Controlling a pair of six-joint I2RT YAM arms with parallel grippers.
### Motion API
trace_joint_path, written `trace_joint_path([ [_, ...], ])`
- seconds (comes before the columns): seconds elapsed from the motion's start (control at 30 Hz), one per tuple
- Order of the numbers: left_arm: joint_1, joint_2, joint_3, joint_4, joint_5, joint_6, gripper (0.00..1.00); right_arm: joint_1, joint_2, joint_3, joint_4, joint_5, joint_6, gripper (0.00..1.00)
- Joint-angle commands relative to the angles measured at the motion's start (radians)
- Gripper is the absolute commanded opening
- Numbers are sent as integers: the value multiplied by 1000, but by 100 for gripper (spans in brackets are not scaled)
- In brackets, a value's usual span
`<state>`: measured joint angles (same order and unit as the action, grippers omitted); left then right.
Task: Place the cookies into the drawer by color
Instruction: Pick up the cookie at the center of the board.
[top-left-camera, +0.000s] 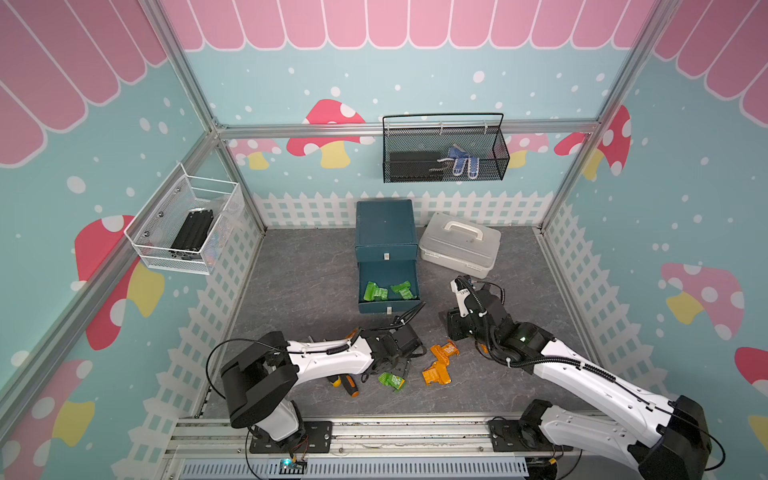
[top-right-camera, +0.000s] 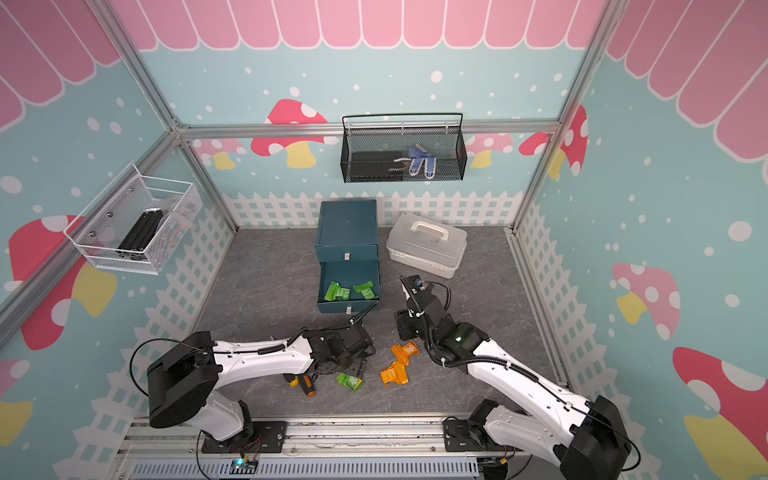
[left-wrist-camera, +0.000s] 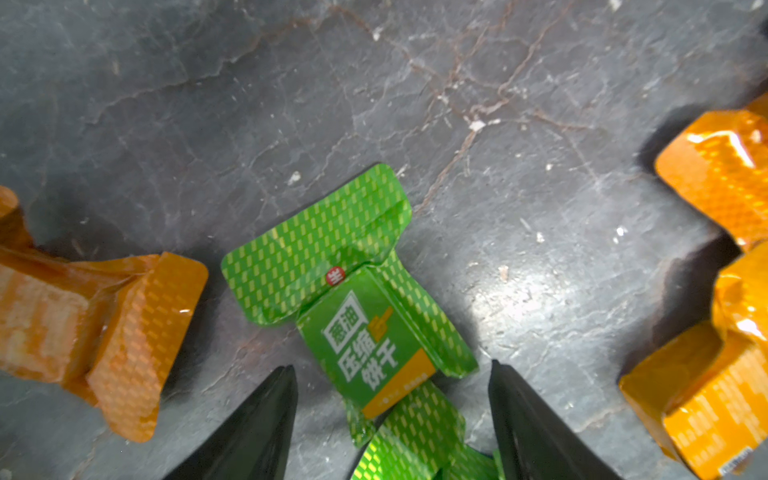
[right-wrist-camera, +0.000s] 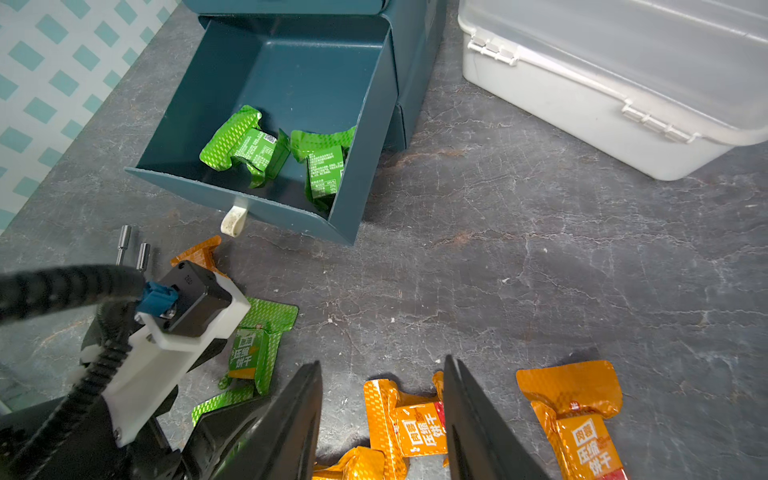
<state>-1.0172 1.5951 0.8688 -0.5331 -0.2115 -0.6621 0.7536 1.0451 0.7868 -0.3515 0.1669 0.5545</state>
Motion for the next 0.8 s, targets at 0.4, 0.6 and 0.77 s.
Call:
trace_joint_path([
  [0.4, 38, 45, 1, 25, 1, 10, 68, 1, -93, -44, -20, 30, 5, 49],
  [0.6, 51, 48, -5, 44, -12, 15, 53, 1, -88, -49, -11, 26, 2, 49],
  [0.77, 66, 42, -7, 42, -47, 10, 43, 1, -78, -53, -6, 24, -1, 50],
])
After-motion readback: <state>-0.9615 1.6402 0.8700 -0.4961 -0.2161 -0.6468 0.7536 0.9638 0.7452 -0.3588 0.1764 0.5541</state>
